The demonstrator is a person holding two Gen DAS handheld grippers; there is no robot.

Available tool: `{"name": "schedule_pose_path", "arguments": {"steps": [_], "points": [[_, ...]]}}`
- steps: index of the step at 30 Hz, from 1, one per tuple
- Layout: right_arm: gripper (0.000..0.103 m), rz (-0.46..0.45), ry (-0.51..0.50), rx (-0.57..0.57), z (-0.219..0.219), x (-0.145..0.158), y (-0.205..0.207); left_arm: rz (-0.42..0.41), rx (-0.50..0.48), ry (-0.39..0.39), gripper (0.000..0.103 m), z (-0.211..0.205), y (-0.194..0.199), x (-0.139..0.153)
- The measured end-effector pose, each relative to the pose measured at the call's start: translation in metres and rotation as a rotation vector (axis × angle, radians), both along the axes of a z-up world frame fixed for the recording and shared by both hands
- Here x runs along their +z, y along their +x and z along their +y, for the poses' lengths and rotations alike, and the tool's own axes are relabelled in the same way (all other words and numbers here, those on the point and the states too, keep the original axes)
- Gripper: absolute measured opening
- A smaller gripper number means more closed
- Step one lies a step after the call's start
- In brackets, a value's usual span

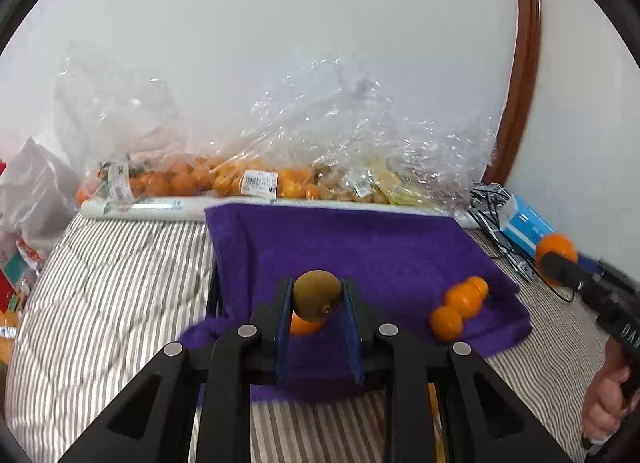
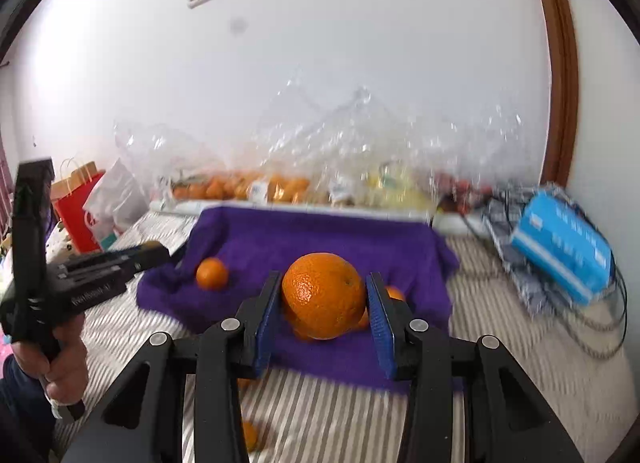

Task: Organize fruits
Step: 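Place the orange on the towel with the right gripper while the left carries the green fruit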

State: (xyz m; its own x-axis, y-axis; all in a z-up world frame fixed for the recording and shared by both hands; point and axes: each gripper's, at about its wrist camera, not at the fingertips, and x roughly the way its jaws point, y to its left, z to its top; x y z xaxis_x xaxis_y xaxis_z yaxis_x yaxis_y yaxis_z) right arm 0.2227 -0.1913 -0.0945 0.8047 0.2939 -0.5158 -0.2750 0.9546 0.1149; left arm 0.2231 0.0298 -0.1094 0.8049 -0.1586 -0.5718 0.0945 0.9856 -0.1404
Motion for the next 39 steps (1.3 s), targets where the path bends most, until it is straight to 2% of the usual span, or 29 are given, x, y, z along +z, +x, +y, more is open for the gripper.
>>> {"name": "schedule_pose_path", "arguments": {"steps": [3, 5, 10, 12, 14, 22, 29, 36, 38, 39], "points": [[0.042, -0.024, -0.004, -0.007, -0.002, 0.006, 0.021, -0.006, -0.007, -0.052, 0.023, 0.008, 0.01, -0.005], [0.042, -0.005, 0.003, -0.025, -0.006, 0.0, 0.036, -0.01, 0.008, -0.075, 0.023, 0.013, 0.009, -0.012], [0.042, 0.086, 0.069, -0.064, -0.025, -0.04, 0.062, -0.001, 0.044, -0.131, 0.023, 0.027, 0.007, -0.024], [0.042, 0.137, 0.037, -0.065, -0.028, -0.051, 0.066, 0.009, 0.041, -0.154, 0.023, 0.031, 0.009, -0.025], [0.042, 0.135, 0.003, -0.061, -0.029, -0.056, 0.064, 0.008, 0.036, -0.175, 0.023, 0.034, 0.009, -0.027], [0.042, 0.218, -0.039, -0.029, -0.031, -0.068, 0.073, 0.062, 0.035, -0.172, 0.023, 0.033, 0.016, -0.039], [0.043, 0.272, 0.041, -0.01, -0.042, -0.072, 0.077, 0.094, 0.04, -0.146, 0.024, 0.029, 0.02, -0.045], [0.044, 0.247, 0.045, 0.002, -0.036, -0.067, 0.072, 0.133, 0.054, -0.142, 0.024, 0.031, 0.026, -0.051], [0.047, 0.222, 0.05, -0.001, -0.036, -0.063, 0.07, 0.136, 0.053, -0.137, 0.024, 0.031, 0.027, -0.052], [0.051, 0.214, 0.053, -0.005, -0.036, -0.062, 0.069, 0.14, 0.054, -0.137, 0.024, 0.031, 0.027, -0.052]]}}
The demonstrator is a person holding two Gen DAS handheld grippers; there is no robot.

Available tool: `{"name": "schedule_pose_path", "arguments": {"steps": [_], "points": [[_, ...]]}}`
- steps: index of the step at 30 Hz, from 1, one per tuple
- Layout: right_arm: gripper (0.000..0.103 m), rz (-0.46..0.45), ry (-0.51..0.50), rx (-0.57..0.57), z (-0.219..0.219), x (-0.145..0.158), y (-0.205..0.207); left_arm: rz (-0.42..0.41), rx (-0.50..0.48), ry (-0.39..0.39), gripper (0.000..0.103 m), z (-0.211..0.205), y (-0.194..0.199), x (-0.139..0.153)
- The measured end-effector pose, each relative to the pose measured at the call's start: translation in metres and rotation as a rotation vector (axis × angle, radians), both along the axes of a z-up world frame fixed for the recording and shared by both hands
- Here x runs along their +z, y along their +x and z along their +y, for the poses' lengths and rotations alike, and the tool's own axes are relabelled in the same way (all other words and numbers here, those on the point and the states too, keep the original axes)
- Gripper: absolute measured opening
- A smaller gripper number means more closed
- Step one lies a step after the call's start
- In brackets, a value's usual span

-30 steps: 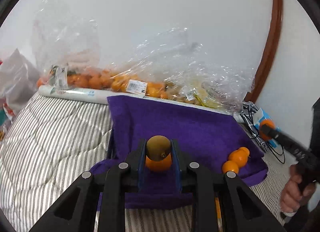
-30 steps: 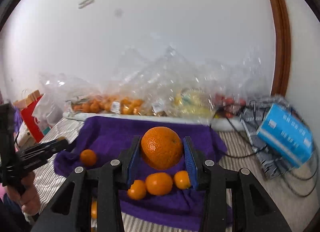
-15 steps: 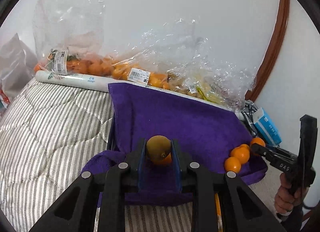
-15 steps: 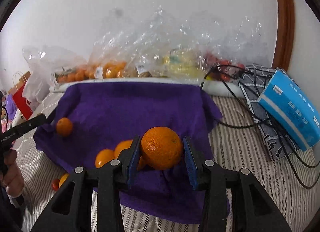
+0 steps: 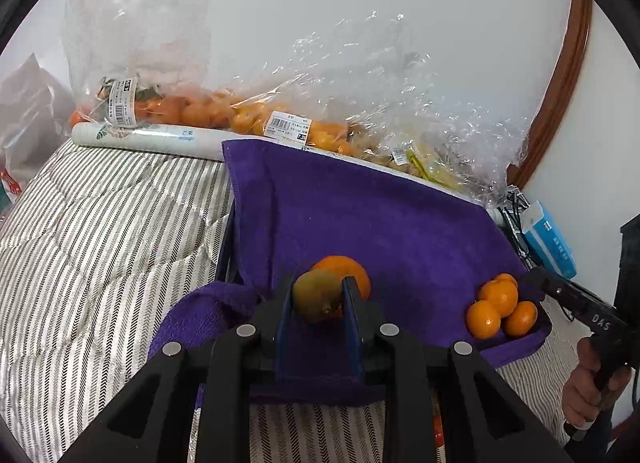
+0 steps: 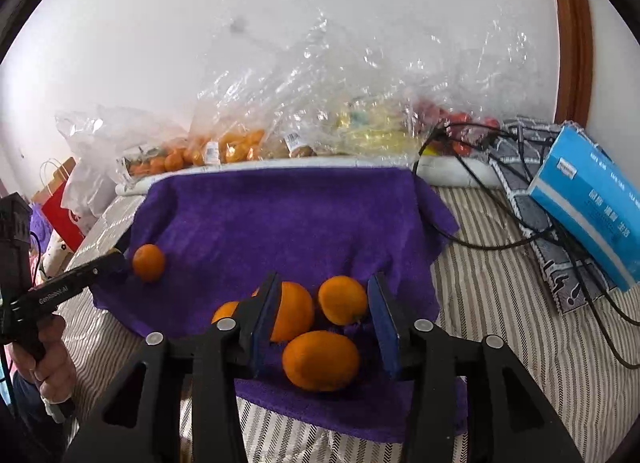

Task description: Organize fruits

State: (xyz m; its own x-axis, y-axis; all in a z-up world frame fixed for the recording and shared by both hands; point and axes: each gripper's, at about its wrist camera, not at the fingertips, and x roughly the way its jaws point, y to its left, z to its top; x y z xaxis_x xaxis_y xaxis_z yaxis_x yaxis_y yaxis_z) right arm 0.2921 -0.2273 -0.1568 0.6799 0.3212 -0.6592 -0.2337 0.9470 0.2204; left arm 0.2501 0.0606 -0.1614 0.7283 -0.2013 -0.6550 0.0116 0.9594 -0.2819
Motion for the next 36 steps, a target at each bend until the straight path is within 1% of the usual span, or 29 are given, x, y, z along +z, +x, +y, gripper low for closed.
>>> {"name": "schedule_pose_path", "arguments": {"steps": [3, 5, 7, 11, 13, 14, 16, 18, 20, 22, 27, 29, 32, 36], "points": [[0.053, -0.012, -0.004, -0.012, 0.001, 0.002, -0.001, 0.019, -0.001, -0.007, 0.024, 0.0, 0.002, -0.002], [0.053, -0.022, -0.01, -0.014, 0.003, 0.003, -0.002, 0.019, 0.016, 0.006, 0.024, 0.001, 0.002, -0.001], [0.059, -0.029, -0.021, -0.017, 0.005, 0.003, -0.003, 0.021, 0.014, 0.007, 0.024, 0.002, 0.002, 0.0], [0.06, -0.053, -0.037, -0.002, 0.012, 0.003, -0.007, 0.022, 0.011, -0.004, 0.024, 0.002, 0.001, 0.001], [0.06, -0.074, -0.039, 0.009, 0.015, 0.004, -0.01, 0.004, 0.011, -0.001, 0.033, 0.002, -0.001, 0.004], [0.061, -0.084, -0.042, 0.012, 0.016, 0.005, -0.011, -0.002, 0.007, -0.004, 0.034, 0.002, -0.002, 0.005], [0.064, -0.109, -0.058, 0.009, 0.019, 0.007, -0.015, -0.007, 0.0, -0.009, 0.035, 0.001, -0.002, 0.007], [0.064, -0.123, -0.077, 0.012, 0.022, 0.009, -0.017, -0.016, -0.001, -0.002, 0.035, 0.0, -0.004, 0.008], [0.064, -0.147, -0.081, 0.018, 0.024, 0.012, -0.021, -0.025, 0.001, 0.001, 0.039, 0.0, -0.004, 0.01], [0.066, -0.17, -0.079, 0.016, 0.024, 0.015, -0.024, -0.026, 0.003, -0.004, 0.04, 0.0, -0.004, 0.01], [0.066, -0.176, -0.07, 0.04, 0.03, 0.02, -0.029, -0.037, 0.014, 0.008, 0.04, 0.001, -0.004, 0.012], [0.066, -0.165, -0.055, 0.054, 0.032, 0.022, -0.029, -0.035, 0.012, 0.003, 0.04, 0.001, -0.005, 0.013], [0.066, -0.141, -0.042, 0.047, 0.036, 0.024, -0.03, -0.042, 0.011, 0.003, 0.041, 0.001, -0.006, 0.015], [0.066, -0.157, -0.095, 0.034, 0.046, 0.031, -0.041, -0.038, 0.004, -0.021, 0.042, 0.002, -0.007, 0.017]]}}
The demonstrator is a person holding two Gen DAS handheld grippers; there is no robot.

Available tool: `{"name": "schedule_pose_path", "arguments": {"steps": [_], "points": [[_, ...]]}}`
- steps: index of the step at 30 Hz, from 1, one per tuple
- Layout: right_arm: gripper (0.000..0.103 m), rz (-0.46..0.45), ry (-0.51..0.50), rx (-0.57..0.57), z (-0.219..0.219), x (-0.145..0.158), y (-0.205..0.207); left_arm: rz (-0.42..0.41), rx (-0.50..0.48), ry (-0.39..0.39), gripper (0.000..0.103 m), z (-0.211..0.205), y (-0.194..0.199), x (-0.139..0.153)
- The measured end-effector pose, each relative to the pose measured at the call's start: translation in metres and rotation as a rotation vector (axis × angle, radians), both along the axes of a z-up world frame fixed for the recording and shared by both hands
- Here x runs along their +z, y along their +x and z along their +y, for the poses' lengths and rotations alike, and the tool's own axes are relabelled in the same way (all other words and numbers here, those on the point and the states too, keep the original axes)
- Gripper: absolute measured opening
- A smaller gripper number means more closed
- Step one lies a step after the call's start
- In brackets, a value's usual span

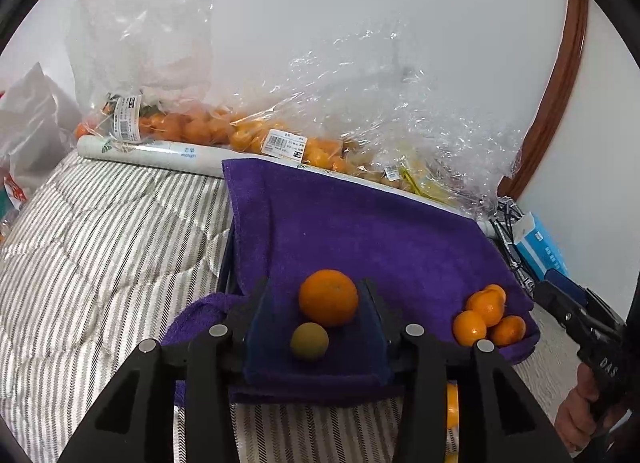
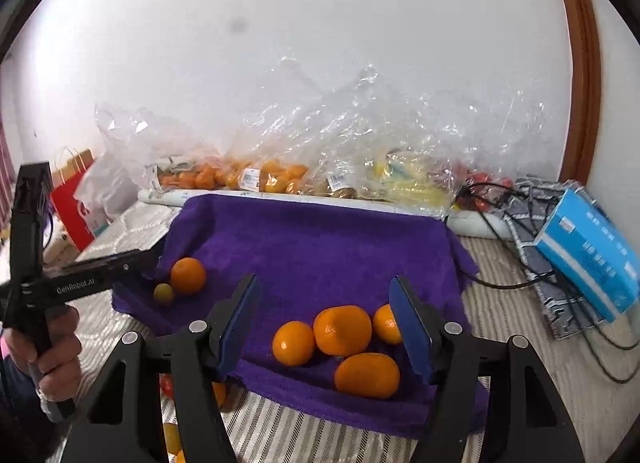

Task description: Organize fruits

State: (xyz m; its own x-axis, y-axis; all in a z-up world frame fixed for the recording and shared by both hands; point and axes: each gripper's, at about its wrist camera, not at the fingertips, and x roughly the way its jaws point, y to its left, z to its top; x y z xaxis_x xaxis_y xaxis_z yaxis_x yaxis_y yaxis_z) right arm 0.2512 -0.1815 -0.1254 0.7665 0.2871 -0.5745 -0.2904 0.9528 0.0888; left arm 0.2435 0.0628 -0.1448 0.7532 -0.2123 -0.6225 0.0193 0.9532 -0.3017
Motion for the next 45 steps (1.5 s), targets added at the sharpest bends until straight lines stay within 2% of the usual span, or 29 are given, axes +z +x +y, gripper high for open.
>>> {"name": "schedule_pose_path", "arguments": {"steps": [12, 16, 19, 22, 29, 37, 42, 45], "points": [[0.066, 0.005, -0.018, -0.064, 0.007, 0.002, -0.036, -0.017, -0.018, 0.002, 0.043, -0.007, -0.007, 0.009], [0.066, 0.018, 0.007, -0.118, 0.001, 0.001, -0.049, -0.025, -0.033, -0.007, 0.043, -0.01, -0.011, 0.013], [0.066, 0.072, 0.045, -0.13, -0.004, 0.0, -0.055, -0.045, -0.034, 0.013, 0.044, -0.013, -0.015, 0.017], [0.064, 0.121, 0.034, -0.145, -0.004, -0.001, -0.06, -0.053, -0.037, 0.029, 0.044, -0.018, -0.017, 0.019], [0.059, 0.158, 0.054, -0.134, 0.001, -0.004, -0.078, -0.094, -0.054, 0.099, 0.046, -0.034, -0.027, 0.026], [0.041, 0.206, 0.05, -0.093, 0.016, -0.018, -0.093, -0.087, -0.038, 0.166, 0.046, -0.03, -0.05, 0.022], [0.041, 0.245, 0.043, -0.048, 0.029, -0.033, -0.096, -0.099, -0.015, 0.199, 0.046, -0.018, -0.071, 0.016], [0.041, 0.27, 0.043, -0.018, 0.038, -0.042, -0.096, -0.088, -0.015, 0.181, 0.046, -0.011, -0.076, 0.013]]}}
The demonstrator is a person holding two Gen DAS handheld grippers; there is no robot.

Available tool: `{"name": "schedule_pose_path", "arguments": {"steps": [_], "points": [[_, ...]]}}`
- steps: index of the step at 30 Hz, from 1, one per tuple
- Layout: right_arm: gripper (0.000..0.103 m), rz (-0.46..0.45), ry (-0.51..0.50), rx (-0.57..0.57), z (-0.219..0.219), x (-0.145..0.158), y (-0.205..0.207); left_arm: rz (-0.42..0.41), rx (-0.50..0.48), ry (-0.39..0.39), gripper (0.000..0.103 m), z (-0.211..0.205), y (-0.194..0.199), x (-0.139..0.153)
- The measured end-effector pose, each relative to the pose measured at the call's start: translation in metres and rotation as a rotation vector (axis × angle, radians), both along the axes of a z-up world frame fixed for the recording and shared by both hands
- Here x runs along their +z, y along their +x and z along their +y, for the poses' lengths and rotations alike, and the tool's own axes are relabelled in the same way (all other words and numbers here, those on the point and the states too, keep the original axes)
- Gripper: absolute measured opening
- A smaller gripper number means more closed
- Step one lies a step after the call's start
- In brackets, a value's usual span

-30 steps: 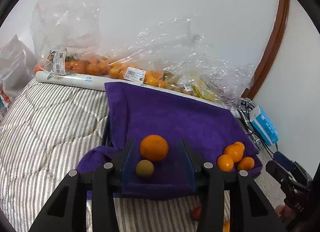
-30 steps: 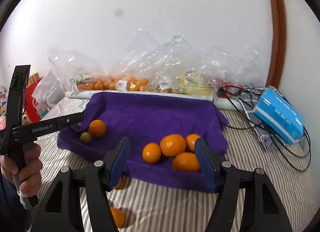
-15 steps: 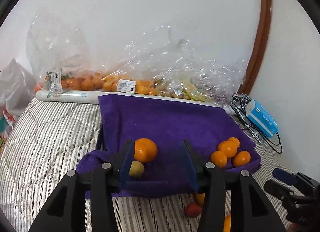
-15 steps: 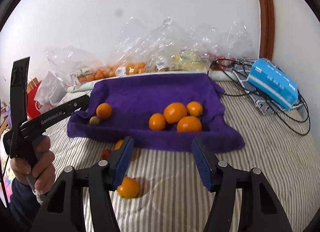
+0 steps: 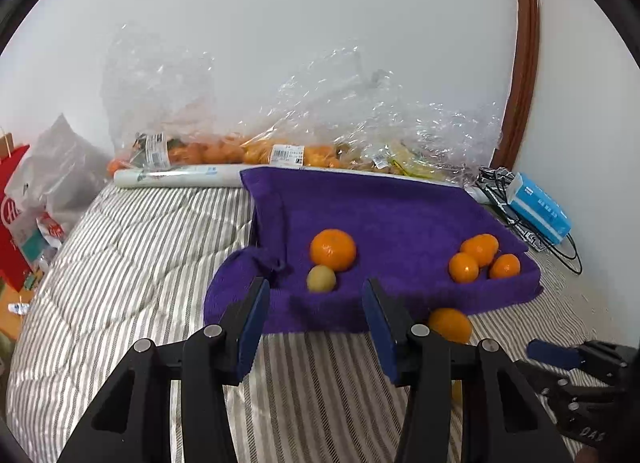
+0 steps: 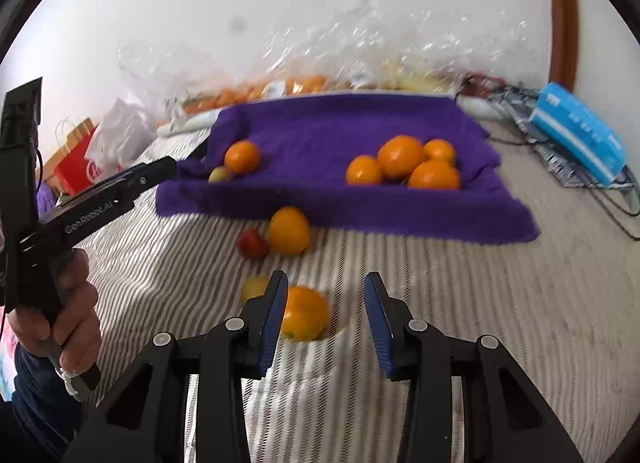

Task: Organize fruits
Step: 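Grasp an orange in front of the towel with the right gripper while the left approaches the red tomato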

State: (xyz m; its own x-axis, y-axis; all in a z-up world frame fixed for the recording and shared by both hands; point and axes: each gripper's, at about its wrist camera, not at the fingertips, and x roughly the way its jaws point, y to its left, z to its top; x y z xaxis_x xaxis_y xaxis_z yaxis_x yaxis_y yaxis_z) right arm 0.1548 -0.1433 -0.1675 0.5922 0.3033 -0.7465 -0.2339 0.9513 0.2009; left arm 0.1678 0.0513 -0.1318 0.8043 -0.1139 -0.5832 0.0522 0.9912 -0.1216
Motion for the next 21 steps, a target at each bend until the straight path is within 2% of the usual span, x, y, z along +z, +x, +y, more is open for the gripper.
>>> {"name": "schedule_pose_path", "arguments": {"steps": [6, 9, 12, 17, 21], "points": [[0.041, 0.045, -0.03, 0.031, 0.012, -0.018, 0.0, 0.008, -0.009, -0.025, 0.046, 0.003, 0.001, -0.003], [0.035, 0.028, -0.048, 0.026, 0.014, -0.021, -0.004, 0.017, -0.027, -0.017, 0.046, -0.003, 0.002, -0.006], [0.035, -0.002, -0.048, 0.028, 0.011, -0.017, -0.008, 0.029, -0.069, -0.017, 0.046, -0.01, 0.002, -0.01], [0.035, -0.063, -0.084, 0.004, -0.006, -0.009, -0.009, 0.084, -0.164, -0.08, 0.046, -0.018, 0.004, -0.018], [0.035, -0.076, -0.099, -0.028, -0.027, -0.009, -0.006, 0.146, -0.254, -0.119, 0.046, -0.033, 0.007, -0.027]]}}
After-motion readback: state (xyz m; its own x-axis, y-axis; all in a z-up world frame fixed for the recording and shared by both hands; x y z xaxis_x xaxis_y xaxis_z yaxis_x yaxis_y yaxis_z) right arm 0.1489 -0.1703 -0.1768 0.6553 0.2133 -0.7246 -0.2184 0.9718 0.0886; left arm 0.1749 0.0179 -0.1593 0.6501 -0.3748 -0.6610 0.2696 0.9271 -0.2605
